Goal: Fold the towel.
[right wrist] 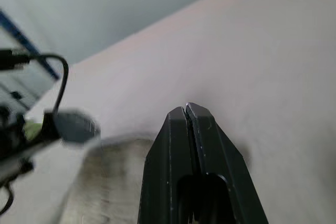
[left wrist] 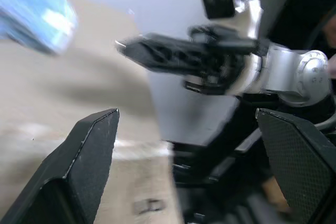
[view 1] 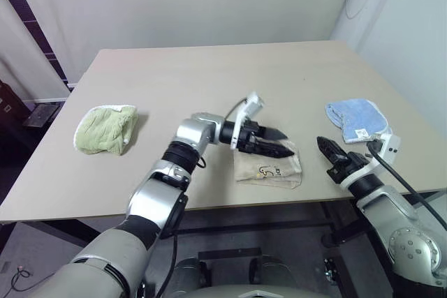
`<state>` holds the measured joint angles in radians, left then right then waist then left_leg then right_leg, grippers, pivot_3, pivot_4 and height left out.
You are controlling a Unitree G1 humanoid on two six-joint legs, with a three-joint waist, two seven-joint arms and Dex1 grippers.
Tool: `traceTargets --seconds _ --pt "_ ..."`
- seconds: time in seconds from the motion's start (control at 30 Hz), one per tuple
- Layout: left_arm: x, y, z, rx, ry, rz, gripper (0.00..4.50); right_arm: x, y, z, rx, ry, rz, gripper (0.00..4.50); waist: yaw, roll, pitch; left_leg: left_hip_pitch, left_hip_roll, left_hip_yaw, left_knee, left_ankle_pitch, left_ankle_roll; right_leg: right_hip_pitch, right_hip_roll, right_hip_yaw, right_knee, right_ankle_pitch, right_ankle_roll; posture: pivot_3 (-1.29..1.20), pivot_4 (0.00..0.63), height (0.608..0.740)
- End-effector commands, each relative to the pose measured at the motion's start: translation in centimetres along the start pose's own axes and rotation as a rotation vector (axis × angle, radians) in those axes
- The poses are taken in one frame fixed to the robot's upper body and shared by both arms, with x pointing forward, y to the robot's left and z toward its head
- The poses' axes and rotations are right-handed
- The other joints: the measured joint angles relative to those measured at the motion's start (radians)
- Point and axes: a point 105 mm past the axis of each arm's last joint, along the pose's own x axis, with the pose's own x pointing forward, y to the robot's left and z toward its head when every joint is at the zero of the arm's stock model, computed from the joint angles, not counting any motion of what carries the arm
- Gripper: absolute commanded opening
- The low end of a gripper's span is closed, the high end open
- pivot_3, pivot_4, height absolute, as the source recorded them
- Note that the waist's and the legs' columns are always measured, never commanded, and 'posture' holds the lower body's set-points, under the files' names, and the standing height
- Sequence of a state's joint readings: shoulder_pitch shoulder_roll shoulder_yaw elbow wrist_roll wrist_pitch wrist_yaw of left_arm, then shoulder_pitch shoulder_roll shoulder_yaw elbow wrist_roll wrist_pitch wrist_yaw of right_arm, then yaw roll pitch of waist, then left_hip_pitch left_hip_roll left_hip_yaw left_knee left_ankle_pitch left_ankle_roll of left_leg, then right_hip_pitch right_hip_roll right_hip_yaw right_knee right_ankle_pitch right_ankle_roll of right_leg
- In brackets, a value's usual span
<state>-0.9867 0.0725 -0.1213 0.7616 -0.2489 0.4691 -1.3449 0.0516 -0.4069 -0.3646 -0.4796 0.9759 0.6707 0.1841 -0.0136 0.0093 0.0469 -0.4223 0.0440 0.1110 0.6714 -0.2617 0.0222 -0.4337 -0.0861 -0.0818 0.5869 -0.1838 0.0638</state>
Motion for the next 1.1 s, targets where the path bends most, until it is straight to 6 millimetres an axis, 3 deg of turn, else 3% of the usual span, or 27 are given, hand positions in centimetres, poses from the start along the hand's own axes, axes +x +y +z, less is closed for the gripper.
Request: traceTargets --seconds 0.03,0.17,0.33,0.47,0.63,0.73,0.87,0.97,1.03,1.07,1.1 --pt "-2.3 0.6 0.6 0.064 -0.031 0.073 3.17 0.6 2.2 1.4 -0.063 -0.032 0.108 0.00 0.001 0.000 0.000 0.000 -0.001 0.000 0.000 0.000 0.000 0.000 0.000 0.000 0.000 0.000 0.000 0.00 0.000 0.740" --pt "-4.8 1.5 -1.0 0.059 -0.005 0.165 1.67 1.5 2.7 1.7 -0.076 -0.019 0.159 0.00 0.001 0.000 0.000 0.000 0.000 0.000 0.004 0.000 0.000 0.000 0.000 0.000 0.003 0.001 -0.002 0.00 0.000 0.740" --pt "-5.4 1.5 -2.2 0.063 0.006 0.194 0.03 2.8 3.0 1.0 -0.092 0.041 0.213 0.00 0.005 -0.001 0.001 -0.002 0.002 -0.001 0.012 0.000 0.000 0.002 -0.001 0.000 0.007 0.000 0.000 0.00 0.000 0.740" --pt "-3.8 1.5 -4.1 0.080 0.011 0.198 0.03 4.1 3.2 -1.9 -0.088 0.170 0.308 0.00 0.003 -0.001 0.001 0.000 0.002 0.000 0.013 -0.001 0.000 0.003 -0.002 0.000 0.007 0.001 0.000 0.00 0.000 0.740" --pt "-1.8 2.2 -8.3 0.030 0.101 0.236 0.03 5.7 0.8 -7.1 -0.114 0.349 0.250 0.00 0.002 -0.001 0.001 0.001 0.001 0.000 0.012 0.000 0.000 0.003 -0.001 -0.001 0.008 0.000 0.000 0.00 0.000 0.740" --pt "-1.0 2.6 -10.6 0.037 0.163 0.266 0.03 6.0 0.0 -10.0 -0.126 0.426 0.223 0.00 -0.001 -0.001 0.001 0.000 0.000 0.000 0.012 0.000 0.000 0.002 0.000 -0.001 0.009 0.001 -0.001 0.00 0.000 0.740" --pt "-0.4 3.2 -12.0 0.038 0.192 0.325 0.03 5.6 -1.2 -12.9 -0.157 0.508 0.178 0.00 0.000 -0.006 -0.004 0.006 0.002 -0.001 0.012 0.000 0.000 0.007 0.000 -0.001 0.009 0.000 0.000 0.00 0.000 0.740" --pt "-0.4 3.1 -11.1 0.004 0.136 0.301 0.19 5.5 -0.5 -11.5 -0.145 0.444 0.207 0.00 -0.003 -0.003 -0.008 0.014 0.005 -0.002 0.012 -0.003 -0.003 0.016 0.000 -0.004 0.004 0.000 0.000 0.00 0.000 0.740" --pt "-0.6 2.9 -9.9 -0.010 0.085 0.275 0.61 5.3 0.1 -9.8 -0.117 0.384 0.233 0.00 -0.002 0.004 -0.011 0.011 0.011 -0.005 0.007 -0.003 -0.004 0.026 0.006 -0.010 -0.017 0.010 -0.001 0.00 0.000 0.740" --pt "-0.8 2.9 -9.2 -0.020 0.053 0.263 0.89 5.2 0.5 -9.1 -0.103 0.359 0.251 0.00 0.004 0.000 -0.013 0.000 0.019 -0.005 0.003 -0.003 -0.003 0.029 0.010 -0.013 -0.029 0.020 -0.002 0.00 0.000 0.740" --pt "-0.9 2.8 -8.8 -0.027 0.033 0.254 1.29 5.0 0.8 -8.6 -0.094 0.346 0.262 0.39 0.008 -0.006 -0.014 -0.004 0.019 0.000 -0.001 -0.003 -0.003 0.026 0.000 -0.011 0.014 0.006 -0.002 0.00 0.000 0.740"
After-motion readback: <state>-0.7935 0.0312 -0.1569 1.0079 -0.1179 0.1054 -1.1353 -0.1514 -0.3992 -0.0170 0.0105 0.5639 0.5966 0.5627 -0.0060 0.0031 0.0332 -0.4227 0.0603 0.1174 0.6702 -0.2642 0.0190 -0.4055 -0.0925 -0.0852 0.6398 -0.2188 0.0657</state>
